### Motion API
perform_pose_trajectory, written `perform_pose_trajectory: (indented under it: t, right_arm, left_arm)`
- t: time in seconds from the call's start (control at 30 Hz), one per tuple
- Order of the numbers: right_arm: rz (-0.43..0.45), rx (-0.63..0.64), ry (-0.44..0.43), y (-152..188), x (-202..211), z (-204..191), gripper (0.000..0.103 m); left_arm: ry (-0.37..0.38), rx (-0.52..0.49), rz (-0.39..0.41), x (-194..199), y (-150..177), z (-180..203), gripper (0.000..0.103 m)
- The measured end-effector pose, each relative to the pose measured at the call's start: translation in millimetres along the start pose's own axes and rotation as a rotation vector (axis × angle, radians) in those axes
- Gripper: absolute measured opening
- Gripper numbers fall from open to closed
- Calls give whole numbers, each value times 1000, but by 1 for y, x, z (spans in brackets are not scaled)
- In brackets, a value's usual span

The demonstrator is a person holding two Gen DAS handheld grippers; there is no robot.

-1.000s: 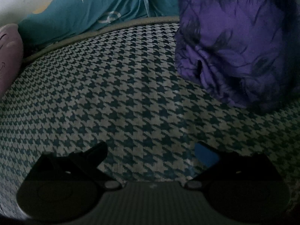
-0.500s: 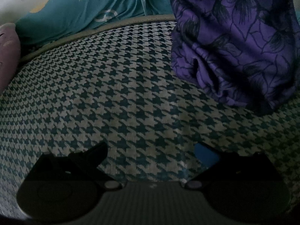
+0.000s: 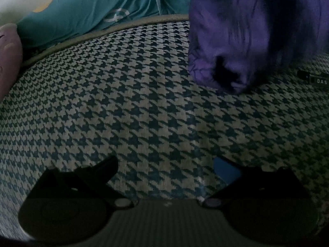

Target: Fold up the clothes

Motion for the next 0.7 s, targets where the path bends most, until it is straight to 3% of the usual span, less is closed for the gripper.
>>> perform_pose_trajectory:
  t: [0.7]
  right_arm:
    - [1, -3, -1, 0, 0, -1, 103]
  left_arm:
    - [1, 32, -8, 3, 3, 0, 103]
Point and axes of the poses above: each gripper's, at about its wrist camera, not at the fingertips, and x roughly against the way its jaws point, z to its right, y to its underside, the point moved 1 cm from there along -x, roughly the way its jaws point, and after that the axes turned 11 degrees about -x, right-handed, at the moved point
